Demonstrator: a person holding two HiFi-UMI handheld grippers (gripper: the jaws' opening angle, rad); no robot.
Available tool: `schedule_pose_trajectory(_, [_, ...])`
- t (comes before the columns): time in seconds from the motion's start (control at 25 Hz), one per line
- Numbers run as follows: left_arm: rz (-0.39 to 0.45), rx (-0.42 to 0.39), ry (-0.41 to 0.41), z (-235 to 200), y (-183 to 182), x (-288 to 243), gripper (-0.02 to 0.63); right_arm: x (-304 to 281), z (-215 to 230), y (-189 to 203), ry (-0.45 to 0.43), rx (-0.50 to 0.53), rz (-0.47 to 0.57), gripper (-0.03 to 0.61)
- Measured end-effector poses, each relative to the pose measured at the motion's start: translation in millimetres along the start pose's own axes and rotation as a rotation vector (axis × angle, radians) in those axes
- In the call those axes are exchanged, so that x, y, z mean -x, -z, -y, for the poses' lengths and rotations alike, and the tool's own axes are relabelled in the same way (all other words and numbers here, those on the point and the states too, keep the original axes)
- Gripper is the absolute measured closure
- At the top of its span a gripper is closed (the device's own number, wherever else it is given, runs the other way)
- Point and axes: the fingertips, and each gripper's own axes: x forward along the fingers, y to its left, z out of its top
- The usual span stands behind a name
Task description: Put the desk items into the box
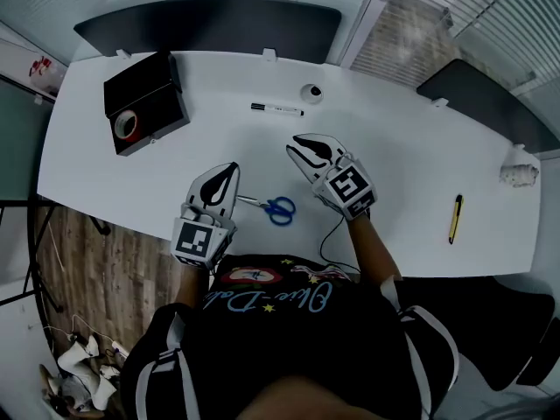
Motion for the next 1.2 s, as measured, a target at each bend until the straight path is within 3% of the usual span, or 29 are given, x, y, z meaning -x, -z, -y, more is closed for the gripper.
schedule_pose_trajectory(0.24, [-0.010, 0.000, -0.002, -6.9, 3.8, -8.2, 0.617, -25.3, 19.8, 4.6, -0.015, 0.093, -0.063, 0.489])
schedule_pose_trajectory(0.6, [-0.039, 0.016, -0.027, -20.9, 13.0, -6.4, 0.617, -74.7, 49.9, 41.9, -0.073, 0.265, -0.236, 0.472])
schedule_pose_trajectory(1.2, [-0.070, 0.038, -0.055, -29.1, 21.1, -15.5, 0.617, -111.9, 74.8, 84.8, -0.155, 0.288, -0.372, 0.459])
